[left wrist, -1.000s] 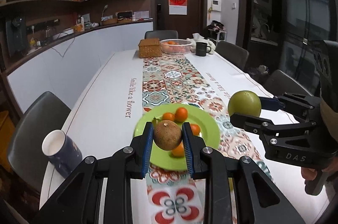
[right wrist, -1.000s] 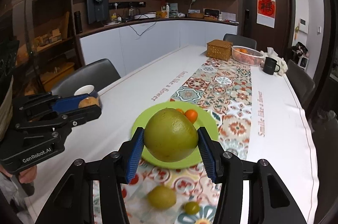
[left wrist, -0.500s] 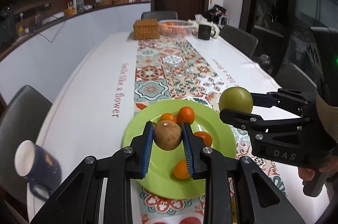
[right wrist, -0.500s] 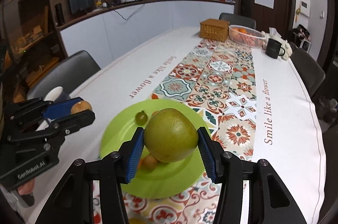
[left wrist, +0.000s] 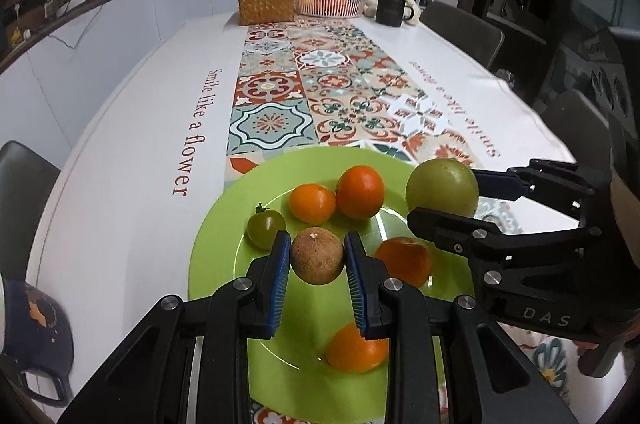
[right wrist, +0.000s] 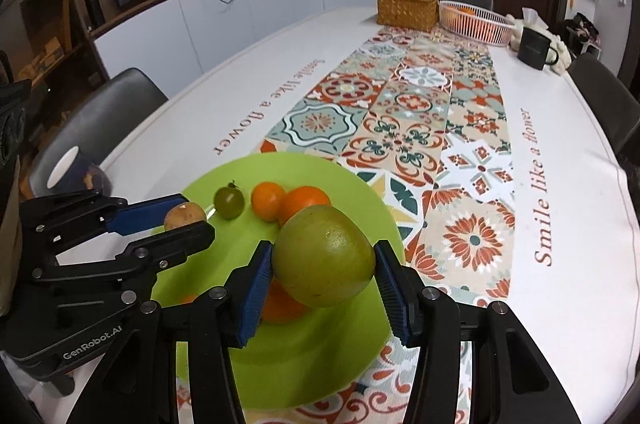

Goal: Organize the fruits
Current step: 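Carry both fruits over the green plate and open both tools to release, then withdraw both open tools from the plate toward the remaining fruits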

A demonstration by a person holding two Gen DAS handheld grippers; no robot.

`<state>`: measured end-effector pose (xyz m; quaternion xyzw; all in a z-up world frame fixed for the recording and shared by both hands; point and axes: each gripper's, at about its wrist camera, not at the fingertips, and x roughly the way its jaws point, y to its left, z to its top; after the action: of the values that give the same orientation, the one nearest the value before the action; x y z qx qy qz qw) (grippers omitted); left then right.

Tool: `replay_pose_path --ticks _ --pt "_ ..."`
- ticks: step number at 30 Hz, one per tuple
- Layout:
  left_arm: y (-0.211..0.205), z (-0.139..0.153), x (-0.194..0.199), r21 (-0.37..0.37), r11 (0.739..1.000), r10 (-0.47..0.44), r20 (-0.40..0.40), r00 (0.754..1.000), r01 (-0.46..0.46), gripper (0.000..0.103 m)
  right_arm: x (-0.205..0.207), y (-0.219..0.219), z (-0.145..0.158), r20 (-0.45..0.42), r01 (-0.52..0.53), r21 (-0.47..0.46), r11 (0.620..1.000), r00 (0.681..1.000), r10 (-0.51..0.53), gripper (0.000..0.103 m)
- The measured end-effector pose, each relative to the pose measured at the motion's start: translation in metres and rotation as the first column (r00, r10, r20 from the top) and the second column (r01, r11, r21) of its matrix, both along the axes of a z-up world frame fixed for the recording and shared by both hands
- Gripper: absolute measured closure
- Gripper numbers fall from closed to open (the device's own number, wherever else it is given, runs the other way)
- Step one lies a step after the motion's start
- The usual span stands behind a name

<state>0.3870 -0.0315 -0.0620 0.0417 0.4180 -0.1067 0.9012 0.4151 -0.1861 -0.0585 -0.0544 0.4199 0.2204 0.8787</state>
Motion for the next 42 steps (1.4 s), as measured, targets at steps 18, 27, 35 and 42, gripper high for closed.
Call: replay_pose_path --ticks 18,27,35,42 --pt "0.006 0.035 -0.051 0.088 0.994 0.053 0.142 0.988 -0.066 0.037 -0.038 -0.01 0.024 0.137 0.009 -0.012 1.0 0.991 -0.007 0.038" --pt "-0.005 0.08 -0.114 0.086 0.995 0.024 0.251 0.968 -0.047 0.021 -0.108 -0.032 0.064 0.276 0.049 -0.016 0.999 0.96 -0.042 0.029" --pt "-0.022 0.1 -0.164 0.078 0.997 -0.014 0.306 0.952 -0.01 0.016 -0.164 -0.052 0.087 0.337 0.069 0.004 0.998 0.939 -0.067 0.029" --pt "-0.035 0.098 -0.197 0.101 0.995 -0.057 0.323 0.945 0.026 0.016 -0.203 -0.061 0.094 0.368 0.065 -0.019 0.998 0.928 -0.053 0.029"
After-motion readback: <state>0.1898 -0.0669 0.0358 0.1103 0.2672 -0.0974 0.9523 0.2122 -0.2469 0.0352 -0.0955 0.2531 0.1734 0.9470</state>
